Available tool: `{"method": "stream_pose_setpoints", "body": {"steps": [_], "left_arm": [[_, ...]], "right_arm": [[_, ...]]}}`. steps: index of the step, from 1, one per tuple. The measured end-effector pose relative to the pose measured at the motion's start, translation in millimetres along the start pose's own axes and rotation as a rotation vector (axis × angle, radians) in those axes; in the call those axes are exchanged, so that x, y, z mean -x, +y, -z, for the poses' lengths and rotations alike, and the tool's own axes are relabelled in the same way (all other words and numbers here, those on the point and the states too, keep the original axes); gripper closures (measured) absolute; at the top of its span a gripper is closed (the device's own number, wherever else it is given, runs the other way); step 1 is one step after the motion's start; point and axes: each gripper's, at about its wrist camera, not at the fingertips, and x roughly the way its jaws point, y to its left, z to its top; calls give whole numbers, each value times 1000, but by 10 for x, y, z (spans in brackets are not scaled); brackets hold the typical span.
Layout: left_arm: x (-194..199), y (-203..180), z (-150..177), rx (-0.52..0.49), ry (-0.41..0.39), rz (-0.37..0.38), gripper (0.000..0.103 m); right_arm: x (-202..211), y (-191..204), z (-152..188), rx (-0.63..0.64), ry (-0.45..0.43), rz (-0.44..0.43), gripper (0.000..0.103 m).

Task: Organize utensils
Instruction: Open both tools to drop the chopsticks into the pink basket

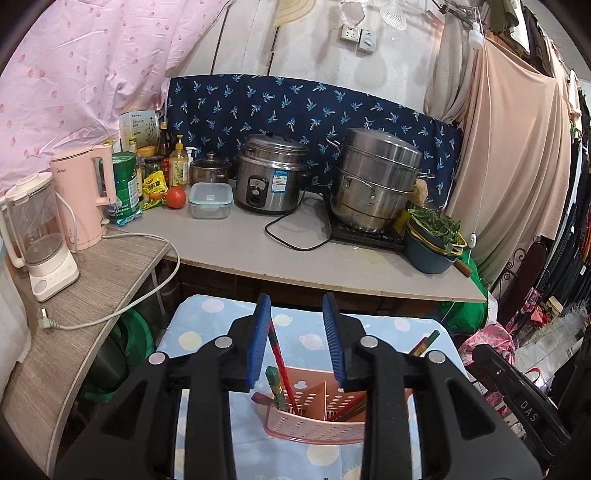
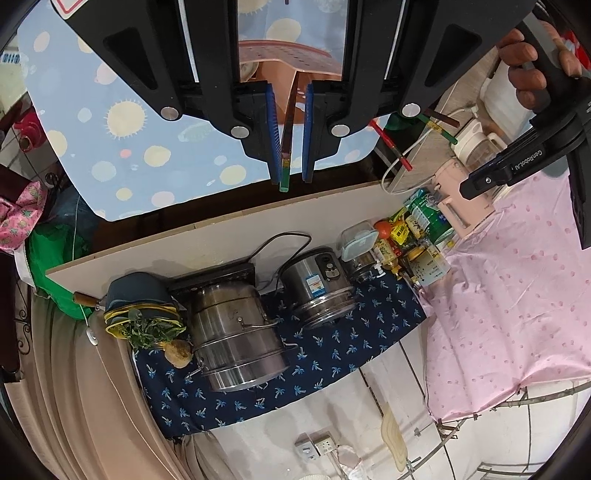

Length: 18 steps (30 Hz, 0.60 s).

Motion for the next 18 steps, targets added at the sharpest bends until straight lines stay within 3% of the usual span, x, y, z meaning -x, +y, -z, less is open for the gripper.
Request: {"method": "stream_pose_setpoints", "body": {"steps": [5,9,18], "left_arm": [[34,8,18,-3,5,-1,74],[127,19,92,-12,8,-9,68],[372,-19,386,-47,28,-49,68]], "right_arm": [[63,14,29,12,2,0,88],[142,43,100,21,8,3,81],[408,135,399,79,35,17,80]]}}
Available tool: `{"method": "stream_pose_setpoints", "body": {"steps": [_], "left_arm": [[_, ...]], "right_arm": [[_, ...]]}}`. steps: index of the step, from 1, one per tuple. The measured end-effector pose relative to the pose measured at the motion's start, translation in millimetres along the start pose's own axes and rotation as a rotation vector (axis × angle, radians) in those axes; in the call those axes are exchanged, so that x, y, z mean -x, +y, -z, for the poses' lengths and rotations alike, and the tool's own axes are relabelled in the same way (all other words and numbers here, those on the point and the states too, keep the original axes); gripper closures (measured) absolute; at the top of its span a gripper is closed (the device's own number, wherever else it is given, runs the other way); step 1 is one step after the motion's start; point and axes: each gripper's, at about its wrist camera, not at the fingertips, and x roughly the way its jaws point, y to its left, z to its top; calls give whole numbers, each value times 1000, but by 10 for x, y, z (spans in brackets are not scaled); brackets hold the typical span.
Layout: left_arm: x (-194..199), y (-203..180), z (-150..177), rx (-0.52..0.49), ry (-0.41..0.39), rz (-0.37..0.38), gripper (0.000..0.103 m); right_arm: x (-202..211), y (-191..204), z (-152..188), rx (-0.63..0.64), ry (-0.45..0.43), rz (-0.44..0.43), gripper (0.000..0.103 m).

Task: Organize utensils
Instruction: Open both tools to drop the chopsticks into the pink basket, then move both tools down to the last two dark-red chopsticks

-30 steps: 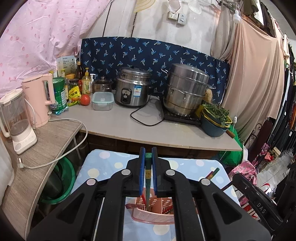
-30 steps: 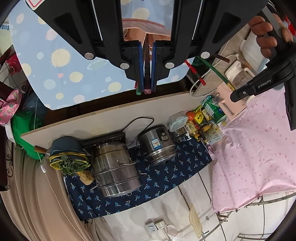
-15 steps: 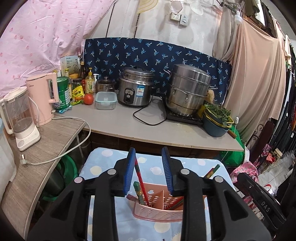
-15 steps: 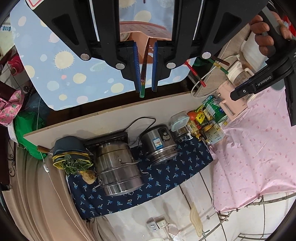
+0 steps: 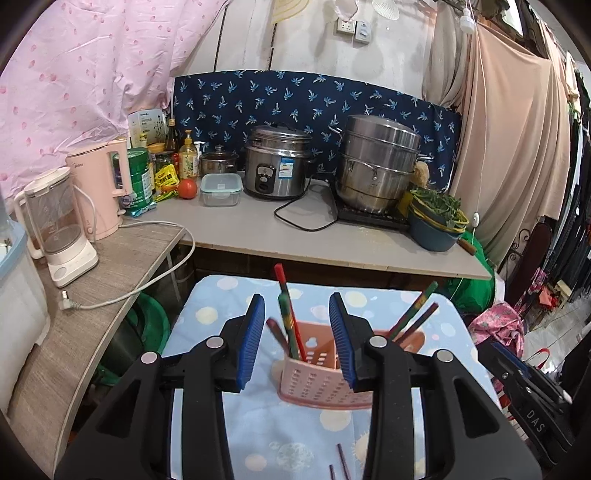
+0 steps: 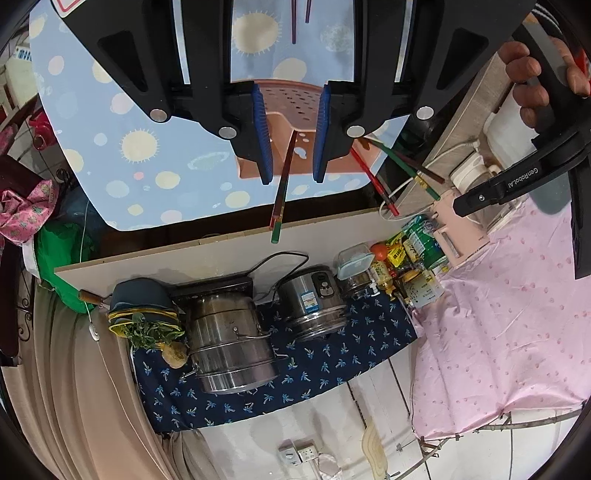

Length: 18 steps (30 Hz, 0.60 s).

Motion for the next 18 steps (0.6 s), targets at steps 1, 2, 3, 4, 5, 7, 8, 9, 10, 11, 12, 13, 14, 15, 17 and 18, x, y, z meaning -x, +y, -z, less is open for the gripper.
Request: {"method": "stream_pose_setpoints", "body": {"steps": [1,2,3,4,5,7,8,9,10,11,12,13,14,15,17,18], "left_arm": [[26,-6,38,-6,1,-7,68],[59,-11,87,-12,5,-13,68],[82,-17,125,-17,8,-16,68],[101,-23,160,-19,13,-21,68],[119,-21,190,-21,17,-24,68],[168,-25,275,-28,25,-32,68],[188,-30,310,-32,27,-35,68],[212,-34,352,-38,30,-42,68],[233,-38,390,-41,32,-48,68],[250,-42,424,-42,36,-48,68],[272,-42,470,-43,42,-49,68],[287,-46,511,-44,47,-50,68],[299,-46,548,-47,52,-51,68],[315,-52,607,-51,58,-57,68],[337,-53,723,-53,76,-62,68],[347,-50,783,-53,88,-61,68]], "right_arm": [[28,12,35,7,3,1,80],[61,30,75,15,6,2,80],[90,47,114,23,10,3,80],[111,62,144,30,13,4,80],[136,76,179,37,18,4,80],[182,86,250,40,28,2,80],[208,90,294,40,34,-1,80],[228,95,334,41,40,-3,80],[248,97,376,42,46,-4,80],[268,97,423,44,55,-3,80],[288,94,474,45,64,-4,80],[307,91,528,46,72,-2,80],[318,84,574,48,80,1,80],[331,77,635,52,89,6,80],[354,64,762,62,109,20,80],[368,58,829,67,120,25,80]]}}
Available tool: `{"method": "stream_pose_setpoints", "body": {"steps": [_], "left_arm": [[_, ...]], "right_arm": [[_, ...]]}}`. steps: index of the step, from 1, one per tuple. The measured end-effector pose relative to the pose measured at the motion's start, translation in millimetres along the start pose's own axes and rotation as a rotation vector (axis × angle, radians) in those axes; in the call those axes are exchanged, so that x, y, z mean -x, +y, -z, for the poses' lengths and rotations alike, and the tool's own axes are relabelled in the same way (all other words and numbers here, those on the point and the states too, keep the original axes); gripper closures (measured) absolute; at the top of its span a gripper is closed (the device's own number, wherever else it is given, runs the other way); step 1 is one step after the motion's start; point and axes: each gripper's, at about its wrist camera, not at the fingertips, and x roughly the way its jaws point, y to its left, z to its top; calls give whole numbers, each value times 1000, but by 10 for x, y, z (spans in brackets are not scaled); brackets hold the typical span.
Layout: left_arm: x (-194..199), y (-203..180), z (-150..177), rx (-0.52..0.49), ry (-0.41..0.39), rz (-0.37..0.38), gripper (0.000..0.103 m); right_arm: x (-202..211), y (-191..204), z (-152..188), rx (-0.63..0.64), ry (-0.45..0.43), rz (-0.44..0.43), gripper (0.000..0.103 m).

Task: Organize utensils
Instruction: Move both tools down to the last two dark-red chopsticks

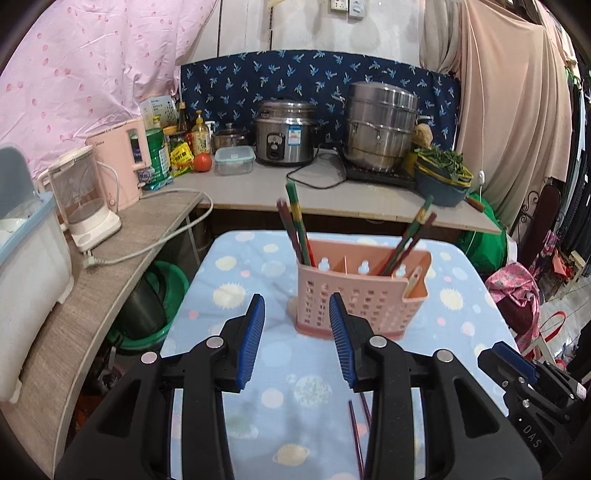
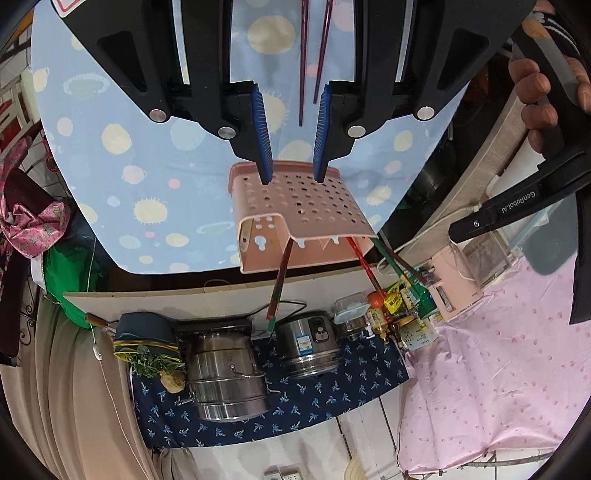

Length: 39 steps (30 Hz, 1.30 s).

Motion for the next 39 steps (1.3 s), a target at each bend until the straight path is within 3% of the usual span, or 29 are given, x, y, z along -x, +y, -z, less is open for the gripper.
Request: {"method": "stream_pose_setpoints", "body": {"steps": [20,32,39], "left_arm": [[-41,-17,1366,-52,241,-25,68],[-47,-20,1742,-55,329,-18,68],[-25,-64,1859,-62,356,1,64]], "right_arm": [[-56,59,1479,64,294,15,80],[-118,196,1782,111,358,11,80],[-131,157,1849,115,364,34,95]]}}
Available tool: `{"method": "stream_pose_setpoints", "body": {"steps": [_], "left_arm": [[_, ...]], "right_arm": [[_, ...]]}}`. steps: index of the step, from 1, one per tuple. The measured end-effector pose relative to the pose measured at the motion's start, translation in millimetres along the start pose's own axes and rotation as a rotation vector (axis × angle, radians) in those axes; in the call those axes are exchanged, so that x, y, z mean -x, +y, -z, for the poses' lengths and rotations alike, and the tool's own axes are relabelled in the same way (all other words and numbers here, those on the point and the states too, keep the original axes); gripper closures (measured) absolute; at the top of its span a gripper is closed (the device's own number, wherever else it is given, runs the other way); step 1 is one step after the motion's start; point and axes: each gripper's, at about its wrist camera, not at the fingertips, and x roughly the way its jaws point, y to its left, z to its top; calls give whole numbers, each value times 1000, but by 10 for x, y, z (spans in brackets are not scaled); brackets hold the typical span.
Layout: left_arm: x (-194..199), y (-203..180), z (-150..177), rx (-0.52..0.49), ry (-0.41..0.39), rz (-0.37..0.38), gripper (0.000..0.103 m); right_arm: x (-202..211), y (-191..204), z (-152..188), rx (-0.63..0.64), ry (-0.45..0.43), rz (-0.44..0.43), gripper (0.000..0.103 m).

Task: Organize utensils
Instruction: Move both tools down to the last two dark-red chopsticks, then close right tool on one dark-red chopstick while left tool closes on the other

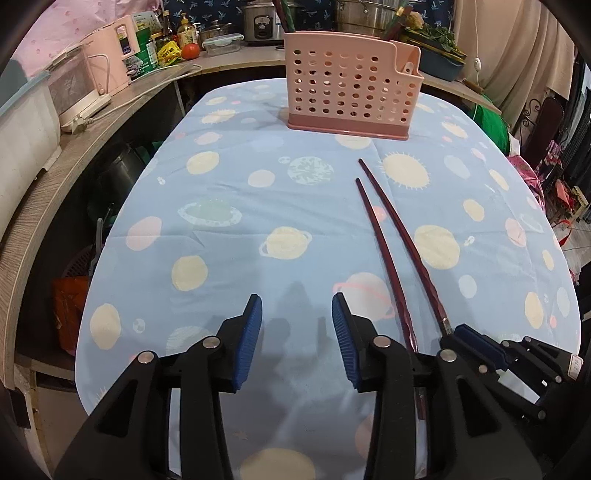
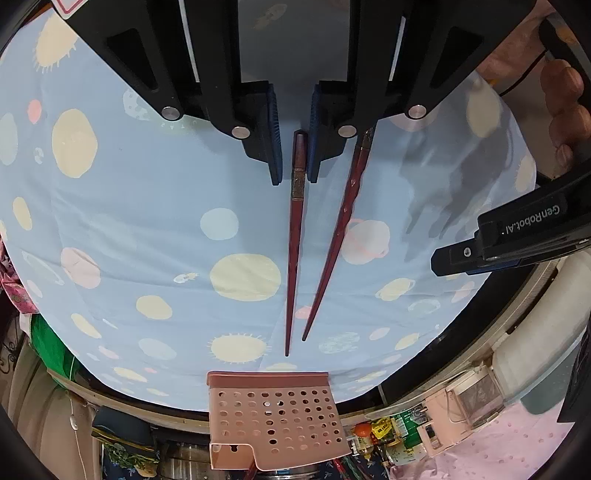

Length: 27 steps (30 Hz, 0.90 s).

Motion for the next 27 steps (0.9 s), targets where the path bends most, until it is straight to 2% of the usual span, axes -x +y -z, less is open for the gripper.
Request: {"method": "stream_pose_setpoints", "body": {"steps": [3,10,12,14,18,24,27], "left_arm": [[13,-49,37,-16,3,9,57],[14,-259,136,-78,20,52,53],[20,-333,174,-98,26,73,46],[29,-409,211,-118,28,91,44],[7,-568,290,-167,47,119,42],[-102,-570,350,-158,106,138,43],[-161,-537,369,-140,136,142,50]], "right_arm": [[15,-42,19,-16,-3,1,96],[87,-205,68,-83,-21,38,96],[105,-260,86,-100,-21,44,96],[120,-299,103,-108,-22,48,96],[152,-339,143,-117,-23,51,96],[172,-347,172,-122,-22,53,96],[173,-347,172,-120,-22,53,96]]}}
